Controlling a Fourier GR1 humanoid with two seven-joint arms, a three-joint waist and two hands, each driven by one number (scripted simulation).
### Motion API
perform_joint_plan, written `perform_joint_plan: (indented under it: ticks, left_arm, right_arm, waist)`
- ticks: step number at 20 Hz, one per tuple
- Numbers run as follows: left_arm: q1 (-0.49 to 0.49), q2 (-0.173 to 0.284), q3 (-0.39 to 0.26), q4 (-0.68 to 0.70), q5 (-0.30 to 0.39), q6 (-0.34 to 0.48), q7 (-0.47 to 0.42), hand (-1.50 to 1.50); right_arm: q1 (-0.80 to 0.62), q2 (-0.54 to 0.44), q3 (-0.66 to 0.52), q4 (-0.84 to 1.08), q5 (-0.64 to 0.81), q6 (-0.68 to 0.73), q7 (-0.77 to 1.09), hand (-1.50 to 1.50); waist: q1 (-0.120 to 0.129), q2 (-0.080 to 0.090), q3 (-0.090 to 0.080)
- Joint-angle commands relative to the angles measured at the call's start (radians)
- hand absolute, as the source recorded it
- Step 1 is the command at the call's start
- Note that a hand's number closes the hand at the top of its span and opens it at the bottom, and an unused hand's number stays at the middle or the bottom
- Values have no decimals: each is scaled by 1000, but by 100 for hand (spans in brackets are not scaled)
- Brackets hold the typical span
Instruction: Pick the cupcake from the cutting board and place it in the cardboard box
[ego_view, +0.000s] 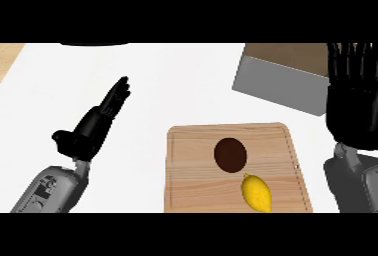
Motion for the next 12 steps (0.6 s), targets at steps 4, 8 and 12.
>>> perform_joint_plan:
  ticks: [4, 8, 12]
  left_arm:
    - [-7, 118, 67, 9, -60, -2, -22, 0]
    - [24, 146, 59, 10, -98, 12, -30, 0]
    - [61, 144, 53, -15, -89, -2, -45, 0]
  right_arm:
    - [160, -120, -2, -106, 292, -307, 156, -150]
    - [332, -275, 17, 7, 487, -360, 306, -150]
    - [488, -304, 112, -163, 689, -450, 398, -150]
  waist:
    - [-53, -53, -8]
    - [-94, -49, -21]
    - [-69, -50, -12]
